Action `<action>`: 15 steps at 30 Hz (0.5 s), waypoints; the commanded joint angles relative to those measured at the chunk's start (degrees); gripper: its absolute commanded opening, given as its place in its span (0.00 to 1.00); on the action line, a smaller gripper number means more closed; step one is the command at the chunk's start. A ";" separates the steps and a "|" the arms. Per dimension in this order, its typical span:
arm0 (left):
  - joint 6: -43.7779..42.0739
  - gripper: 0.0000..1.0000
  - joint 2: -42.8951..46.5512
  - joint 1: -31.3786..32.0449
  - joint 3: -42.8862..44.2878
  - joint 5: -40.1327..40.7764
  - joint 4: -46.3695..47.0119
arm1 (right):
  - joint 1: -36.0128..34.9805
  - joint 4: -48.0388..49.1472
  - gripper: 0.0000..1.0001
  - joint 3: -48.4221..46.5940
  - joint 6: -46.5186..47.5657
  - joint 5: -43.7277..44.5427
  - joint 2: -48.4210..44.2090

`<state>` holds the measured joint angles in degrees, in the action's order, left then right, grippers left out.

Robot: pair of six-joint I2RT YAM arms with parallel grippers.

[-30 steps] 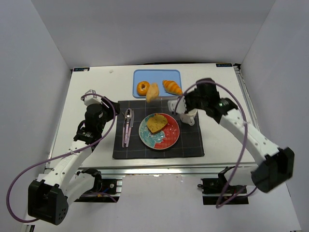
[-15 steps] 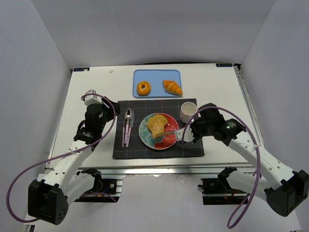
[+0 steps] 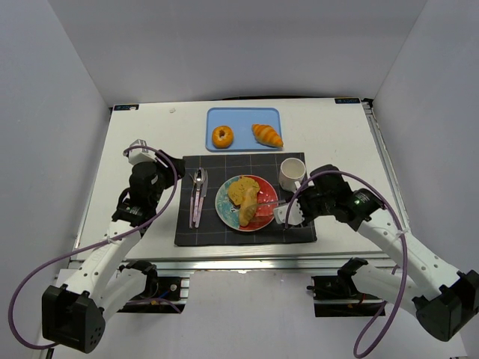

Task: Place the bread

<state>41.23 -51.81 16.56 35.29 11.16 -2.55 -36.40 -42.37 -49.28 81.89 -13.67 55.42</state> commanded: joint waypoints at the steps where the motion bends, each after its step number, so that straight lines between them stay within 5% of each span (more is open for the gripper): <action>1: -0.01 0.67 0.92 -0.21 0.48 0.18 0.00 | -0.33 -1.84 0.47 -1.44 0.38 -0.92 -1.80; 8: 0.08 0.67 0.40 -0.12 0.57 -0.35 0.53 | -0.25 -2.37 0.41 -2.05 -1.55 -0.83 -3.65; 12: -0.01 0.67 0.83 -0.12 1.01 -0.17 0.09 | 0.10 1.76 0.09 -7.05 -9.62 -0.66 -2.78; 15: -0.01 0.66 0.49 -0.21 1.27 -0.35 0.44 | 1.68 5.27 0.00 -10.13 -20.42 0.48 -0.49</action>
<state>41.23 -51.83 16.56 35.29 11.14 -2.52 -35.97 -43.07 -54.39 72.58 -13.58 54.02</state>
